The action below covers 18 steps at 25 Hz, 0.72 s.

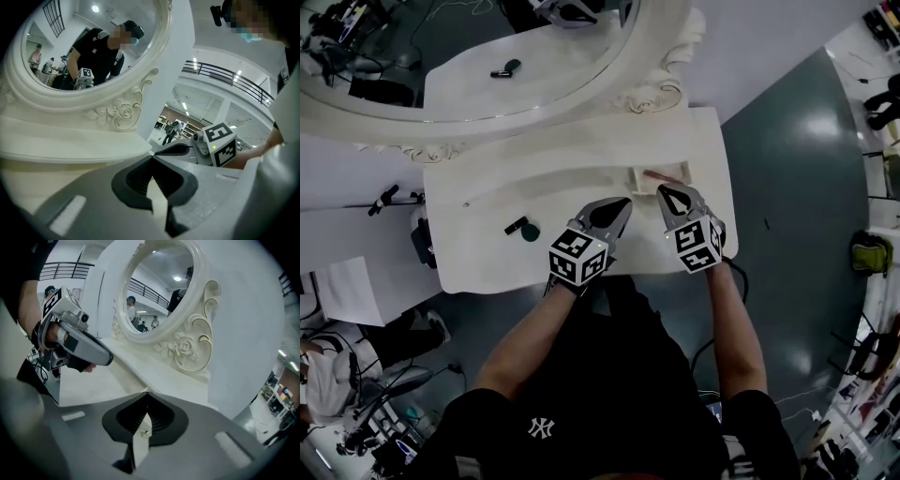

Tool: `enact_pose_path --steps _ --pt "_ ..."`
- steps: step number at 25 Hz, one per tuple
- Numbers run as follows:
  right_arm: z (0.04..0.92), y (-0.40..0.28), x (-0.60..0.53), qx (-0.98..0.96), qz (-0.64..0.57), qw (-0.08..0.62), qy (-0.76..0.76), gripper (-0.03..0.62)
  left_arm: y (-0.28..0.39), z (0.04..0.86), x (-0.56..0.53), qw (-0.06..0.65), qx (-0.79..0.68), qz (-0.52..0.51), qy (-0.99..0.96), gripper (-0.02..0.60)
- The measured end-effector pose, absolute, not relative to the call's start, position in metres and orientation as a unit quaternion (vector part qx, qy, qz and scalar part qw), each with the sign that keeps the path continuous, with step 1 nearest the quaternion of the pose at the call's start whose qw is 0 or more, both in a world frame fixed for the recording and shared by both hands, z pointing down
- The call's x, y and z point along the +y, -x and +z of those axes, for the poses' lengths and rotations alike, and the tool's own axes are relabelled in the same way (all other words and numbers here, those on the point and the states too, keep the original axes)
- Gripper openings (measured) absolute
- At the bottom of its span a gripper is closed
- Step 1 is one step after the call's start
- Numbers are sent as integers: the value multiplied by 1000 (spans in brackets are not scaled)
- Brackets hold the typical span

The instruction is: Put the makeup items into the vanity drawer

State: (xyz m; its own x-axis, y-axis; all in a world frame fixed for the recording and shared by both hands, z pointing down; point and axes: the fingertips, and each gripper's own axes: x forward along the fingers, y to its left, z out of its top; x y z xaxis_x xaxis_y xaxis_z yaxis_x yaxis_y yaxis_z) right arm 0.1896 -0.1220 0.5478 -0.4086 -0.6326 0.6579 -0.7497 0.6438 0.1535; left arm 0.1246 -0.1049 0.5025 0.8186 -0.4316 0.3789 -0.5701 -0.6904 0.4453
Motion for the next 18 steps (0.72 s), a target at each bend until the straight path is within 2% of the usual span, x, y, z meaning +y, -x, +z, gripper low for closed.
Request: enact_pose_path --steps 18 --pt "513 -61 -84 -870 127 250 -405 26 -34 486 -71 268 -308 102 -907 2"
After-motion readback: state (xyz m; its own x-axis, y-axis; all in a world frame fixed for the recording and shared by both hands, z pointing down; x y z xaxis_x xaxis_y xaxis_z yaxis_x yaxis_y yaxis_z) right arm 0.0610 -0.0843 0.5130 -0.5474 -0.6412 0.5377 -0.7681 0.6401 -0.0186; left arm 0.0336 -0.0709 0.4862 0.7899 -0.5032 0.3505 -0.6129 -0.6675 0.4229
